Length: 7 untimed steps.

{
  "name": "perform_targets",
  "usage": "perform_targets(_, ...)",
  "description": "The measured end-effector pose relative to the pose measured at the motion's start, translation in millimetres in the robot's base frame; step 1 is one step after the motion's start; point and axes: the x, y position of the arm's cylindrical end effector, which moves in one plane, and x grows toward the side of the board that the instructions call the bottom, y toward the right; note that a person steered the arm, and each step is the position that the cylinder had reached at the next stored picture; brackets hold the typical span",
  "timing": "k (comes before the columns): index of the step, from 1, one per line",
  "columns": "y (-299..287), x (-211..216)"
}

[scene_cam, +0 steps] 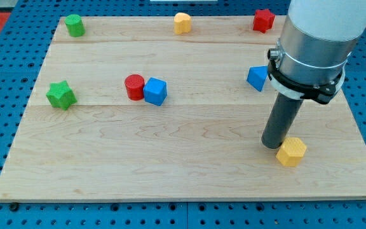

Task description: Keep the yellow hexagon at the bottom center of the board

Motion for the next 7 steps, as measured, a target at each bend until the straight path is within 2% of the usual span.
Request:
perform_targets(1,3,1)
perform_targets(3,65,14)
perform_targets(4,99,44)
perform_targets(5,64,46)
perform_targets(6,2,44)
perform_targets(7,-23,40)
